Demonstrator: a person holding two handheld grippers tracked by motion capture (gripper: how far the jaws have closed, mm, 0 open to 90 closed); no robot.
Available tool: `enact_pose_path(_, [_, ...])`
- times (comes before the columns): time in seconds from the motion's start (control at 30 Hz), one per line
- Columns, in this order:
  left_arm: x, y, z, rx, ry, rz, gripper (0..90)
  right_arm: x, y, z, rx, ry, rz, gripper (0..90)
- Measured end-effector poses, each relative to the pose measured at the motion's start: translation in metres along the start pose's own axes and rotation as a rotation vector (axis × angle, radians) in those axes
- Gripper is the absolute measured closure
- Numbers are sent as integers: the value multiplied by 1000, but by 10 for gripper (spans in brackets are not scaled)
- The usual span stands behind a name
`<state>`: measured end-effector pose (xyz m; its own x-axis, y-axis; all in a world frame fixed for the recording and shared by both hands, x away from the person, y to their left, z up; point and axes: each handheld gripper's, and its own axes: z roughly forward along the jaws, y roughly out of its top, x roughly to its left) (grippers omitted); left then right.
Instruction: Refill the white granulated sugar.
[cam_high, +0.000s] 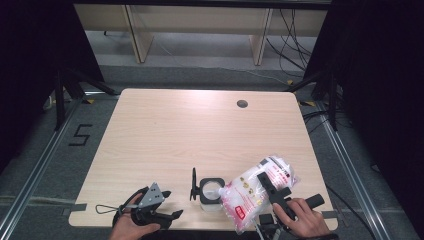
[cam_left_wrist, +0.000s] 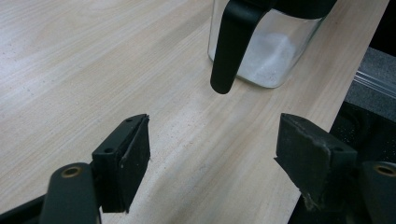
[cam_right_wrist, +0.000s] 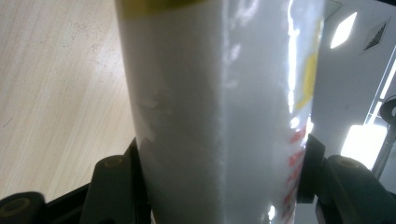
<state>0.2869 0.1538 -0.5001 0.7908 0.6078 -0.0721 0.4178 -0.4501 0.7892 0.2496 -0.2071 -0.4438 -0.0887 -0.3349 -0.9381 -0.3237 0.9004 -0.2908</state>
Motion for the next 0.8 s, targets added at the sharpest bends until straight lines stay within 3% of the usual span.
enact_pose_path(0.07, [0,0,0,0,0,0,257,-1,0,1,-11,-8,-12,441])
enact_pose_path(0.17, [1,0,0,9,5,12,257,1,-1,0,0,-1,14,441])
enact_pose_path(0.27, [0,0,0,0,0,0,257,-1,-1,0,0,-3,-1,442])
enact_pose_path(0.3, [0,0,0,1,0,0,257,1,-2,-1,15,0,22,442])
enact_pose_path(0.47, [0,0,0,1,2,5,257,1,-2,-1,14,0,25,442])
enact_pose_path(0.7, [-1,0,1,-9,0,-7,257,1,-2,-1,10,-1,19,442])
enact_pose_path(0.73, [-1,0,1,-9,0,-7,257,-1,-1,0,-2,-10,-12,442])
enact_pose_path(0.8, [-1,0,1,-9,-3,-13,257,-1,-1,0,-4,-11,-15,442])
